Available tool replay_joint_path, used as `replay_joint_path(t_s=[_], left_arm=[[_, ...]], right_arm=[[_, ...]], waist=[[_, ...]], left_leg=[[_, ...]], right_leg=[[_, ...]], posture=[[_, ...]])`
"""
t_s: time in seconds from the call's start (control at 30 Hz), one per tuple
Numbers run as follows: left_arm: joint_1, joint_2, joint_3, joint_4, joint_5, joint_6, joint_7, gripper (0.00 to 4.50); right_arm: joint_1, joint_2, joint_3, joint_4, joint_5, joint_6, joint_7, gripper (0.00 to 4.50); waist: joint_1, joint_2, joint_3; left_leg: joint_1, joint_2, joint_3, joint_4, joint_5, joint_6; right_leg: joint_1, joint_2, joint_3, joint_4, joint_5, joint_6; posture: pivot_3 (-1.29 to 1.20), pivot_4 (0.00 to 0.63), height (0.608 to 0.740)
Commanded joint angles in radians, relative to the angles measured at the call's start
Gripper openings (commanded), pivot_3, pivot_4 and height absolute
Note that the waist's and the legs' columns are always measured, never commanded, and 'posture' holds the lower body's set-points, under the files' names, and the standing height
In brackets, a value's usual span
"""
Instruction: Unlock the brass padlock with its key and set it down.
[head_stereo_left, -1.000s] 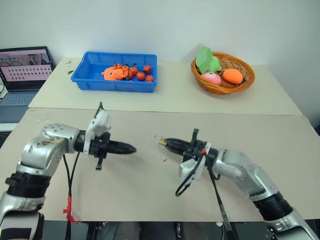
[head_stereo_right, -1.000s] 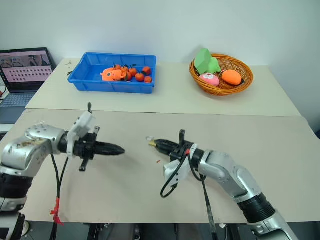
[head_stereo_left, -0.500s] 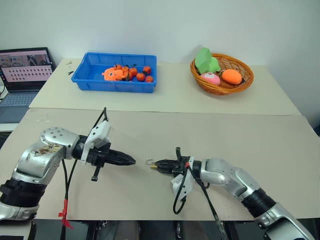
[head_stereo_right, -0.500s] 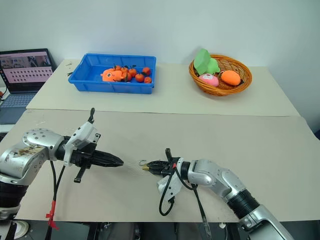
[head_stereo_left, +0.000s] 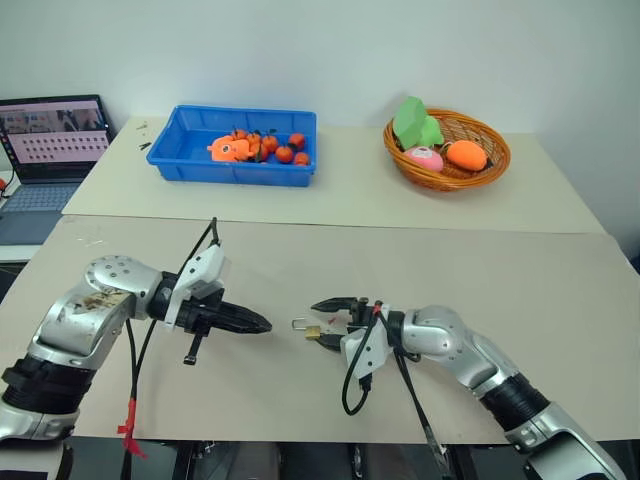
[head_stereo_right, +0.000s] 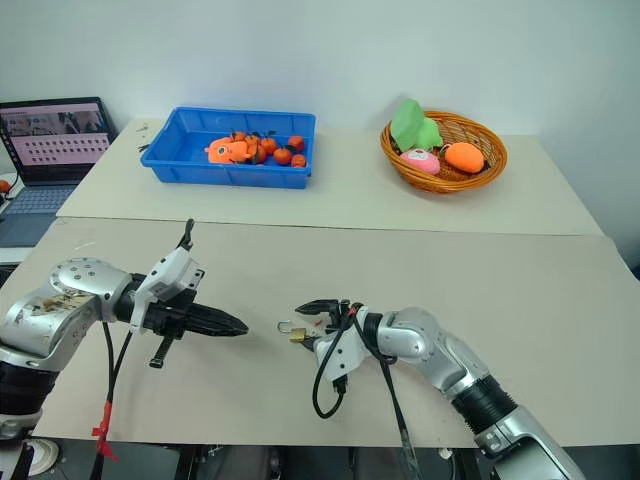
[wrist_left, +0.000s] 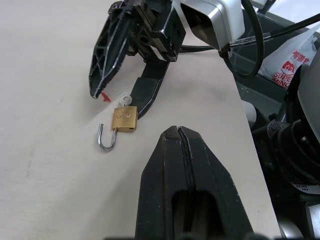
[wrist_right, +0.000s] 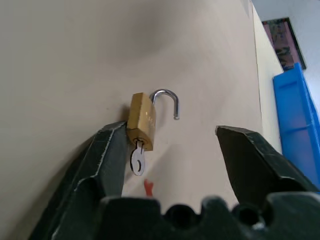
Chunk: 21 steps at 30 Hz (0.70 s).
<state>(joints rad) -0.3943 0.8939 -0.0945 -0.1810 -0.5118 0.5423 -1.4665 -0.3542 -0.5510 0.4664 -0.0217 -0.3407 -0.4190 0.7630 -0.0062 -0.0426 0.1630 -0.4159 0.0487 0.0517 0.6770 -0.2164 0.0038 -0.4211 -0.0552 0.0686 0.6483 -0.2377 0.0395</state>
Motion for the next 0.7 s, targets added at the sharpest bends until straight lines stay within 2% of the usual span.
replay_joint_path(t_s=[0.03, 0.2, 0.3, 0.4, 0.47, 0.6, 0.7], left_arm=[[-0.018, -0.007, 0.003, 0.000, 0.009, -0.037, 0.002, 0.00], [-0.007, -0.012, -0.002, 0.001, 0.018, -0.063, 0.005, 0.00], [0.001, -0.020, -0.001, -0.002, 0.016, -0.065, 0.015, 0.00], [0.021, -0.028, 0.004, -0.015, 0.018, -0.073, 0.029, 0.00], [0.045, -0.042, 0.018, -0.025, 0.013, -0.073, 0.062, 0.00], [0.098, -0.089, 0.057, -0.055, 0.012, -0.084, 0.170, 0.00], [0.139, -0.137, 0.089, -0.085, 0.013, -0.095, 0.260, 0.00]], right_arm=[[0.088, -0.073, -0.043, -0.138, 0.151, 0.206, 0.150, 3.31], [0.195, -0.149, -0.127, -0.343, 0.331, 0.478, 0.232, 3.31], [0.226, -0.127, -0.206, -0.403, 0.416, 0.629, 0.185, 3.31], [0.194, -0.010, -0.315, -0.421, 0.484, 0.806, 0.030, 3.31], [0.172, 0.122, -0.414, -0.451, 0.541, 0.942, -0.128, 3.31], [0.198, 0.298, -0.485, -0.540, 0.453, 1.051, -0.414, 3.31], [0.232, 0.349, -0.452, -0.601, 0.364, 1.067, -0.539, 3.31]], waist=[[0.001, 0.000, 0.000], [0.001, 0.000, 0.000], [-0.003, 0.000, 0.000], [-0.011, 0.000, 0.000], [-0.013, 0.000, 0.000], [-0.006, 0.000, 0.000], [-0.003, 0.000, 0.000]], left_leg=[[0.000, 0.000, 0.000, 0.000, 0.000, 0.000], [0.000, 0.000, 0.000, 0.000, 0.000, 0.000], [0.000, 0.001, 0.000, 0.000, 0.000, 0.000], [0.000, 0.001, 0.000, 0.001, 0.000, 0.000], [0.001, 0.002, 0.000, 0.000, 0.000, 0.000], [0.000, 0.002, 0.000, 0.000, 0.000, 0.000], [-0.004, 0.001, 0.000, 0.000, 0.000, 0.000]], right_leg=[[0.000, 0.000, 0.000, 0.000, 0.000, 0.000], [0.000, 0.000, 0.000, 0.000, 0.000, 0.000], [0.000, 0.001, 0.000, 0.000, 0.000, 0.000], [-0.001, 0.001, 0.000, 0.000, 0.000, 0.000], [-0.001, 0.001, 0.000, 0.000, 0.000, 0.000], [-0.002, 0.001, 0.000, 0.001, 0.002, -0.002], [-0.004, 0.000, 0.000, 0.000, 0.002, -0.001]], posture=[[0.00, 0.150, 0.740], [0.00, 0.150, 0.740], [0.00, 0.150, 0.740], [0.00, 0.150, 0.740], [0.00, 0.150, 0.740], [0.00, 0.150, 0.740], [0.00, 0.150, 0.740]])
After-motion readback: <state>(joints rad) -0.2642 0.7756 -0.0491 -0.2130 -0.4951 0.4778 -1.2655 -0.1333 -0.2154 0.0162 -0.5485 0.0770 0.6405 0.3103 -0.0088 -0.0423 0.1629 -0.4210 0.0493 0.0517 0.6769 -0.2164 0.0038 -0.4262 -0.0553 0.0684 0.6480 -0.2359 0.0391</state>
